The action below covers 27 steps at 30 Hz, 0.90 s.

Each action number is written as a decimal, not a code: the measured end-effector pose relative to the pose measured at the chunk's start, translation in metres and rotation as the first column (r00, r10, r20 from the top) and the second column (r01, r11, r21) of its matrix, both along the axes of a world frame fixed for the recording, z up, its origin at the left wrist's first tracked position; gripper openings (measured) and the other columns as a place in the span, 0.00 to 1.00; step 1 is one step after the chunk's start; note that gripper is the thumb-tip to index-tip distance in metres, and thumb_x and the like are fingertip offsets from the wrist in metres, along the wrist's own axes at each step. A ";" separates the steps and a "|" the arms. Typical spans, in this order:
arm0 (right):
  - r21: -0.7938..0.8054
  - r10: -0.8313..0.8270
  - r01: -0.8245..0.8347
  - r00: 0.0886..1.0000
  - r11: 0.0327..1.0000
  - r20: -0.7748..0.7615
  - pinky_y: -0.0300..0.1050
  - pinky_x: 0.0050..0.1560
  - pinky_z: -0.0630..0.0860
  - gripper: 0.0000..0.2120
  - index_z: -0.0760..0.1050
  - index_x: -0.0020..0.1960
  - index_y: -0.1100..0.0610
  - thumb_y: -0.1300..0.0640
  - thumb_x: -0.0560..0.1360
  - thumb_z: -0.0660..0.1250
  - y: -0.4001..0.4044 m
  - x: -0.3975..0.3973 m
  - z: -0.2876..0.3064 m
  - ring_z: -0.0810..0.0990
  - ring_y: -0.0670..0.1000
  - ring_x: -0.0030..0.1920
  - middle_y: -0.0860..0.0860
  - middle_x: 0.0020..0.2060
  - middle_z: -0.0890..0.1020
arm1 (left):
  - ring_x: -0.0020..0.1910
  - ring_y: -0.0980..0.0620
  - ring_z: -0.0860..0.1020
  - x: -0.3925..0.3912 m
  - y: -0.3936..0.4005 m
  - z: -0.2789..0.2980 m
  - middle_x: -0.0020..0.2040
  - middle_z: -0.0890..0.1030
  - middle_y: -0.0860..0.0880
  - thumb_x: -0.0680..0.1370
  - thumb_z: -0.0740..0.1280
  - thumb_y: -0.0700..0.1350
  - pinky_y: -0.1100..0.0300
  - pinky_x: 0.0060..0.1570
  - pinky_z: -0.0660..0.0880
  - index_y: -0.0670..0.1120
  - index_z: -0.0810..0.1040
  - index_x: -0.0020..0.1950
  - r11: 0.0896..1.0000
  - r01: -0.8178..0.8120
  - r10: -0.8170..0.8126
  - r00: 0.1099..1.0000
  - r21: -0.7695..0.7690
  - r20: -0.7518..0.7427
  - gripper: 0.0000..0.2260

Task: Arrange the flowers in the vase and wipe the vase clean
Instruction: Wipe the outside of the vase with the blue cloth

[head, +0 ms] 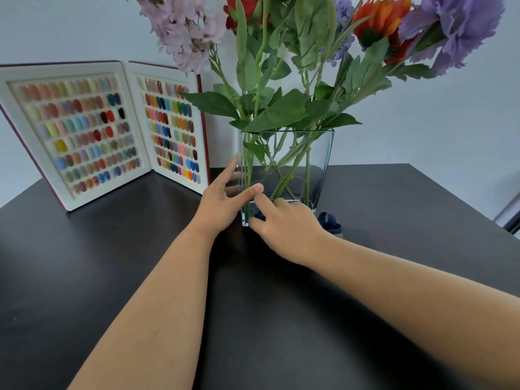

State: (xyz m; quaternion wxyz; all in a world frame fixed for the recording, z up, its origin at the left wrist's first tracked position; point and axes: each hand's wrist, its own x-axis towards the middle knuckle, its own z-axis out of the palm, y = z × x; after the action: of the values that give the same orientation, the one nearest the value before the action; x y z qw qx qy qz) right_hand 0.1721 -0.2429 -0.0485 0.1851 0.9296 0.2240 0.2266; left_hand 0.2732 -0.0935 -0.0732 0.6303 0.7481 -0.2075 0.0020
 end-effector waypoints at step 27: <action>0.989 -0.218 0.147 0.966 0.023 -0.138 0.45 0.51 0.77 0.09 0.79 0.56 0.45 0.50 0.76 0.66 -0.083 -0.001 0.047 0.80 0.47 0.47 0.45 0.46 0.81 | 0.70 0.50 0.73 -0.005 0.005 0.001 0.71 0.73 0.55 0.64 0.84 0.45 0.59 0.63 0.71 0.64 0.55 0.80 0.992 0.084 -0.083 0.996 0.094 -0.013 0.53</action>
State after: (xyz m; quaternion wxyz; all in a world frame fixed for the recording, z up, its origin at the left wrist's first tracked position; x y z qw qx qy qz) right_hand 0.1709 -0.3263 -0.0018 -0.4717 0.8144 -0.1191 0.3164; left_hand 0.2680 -0.0881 -0.0723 0.5946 0.7678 -0.2355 -0.0377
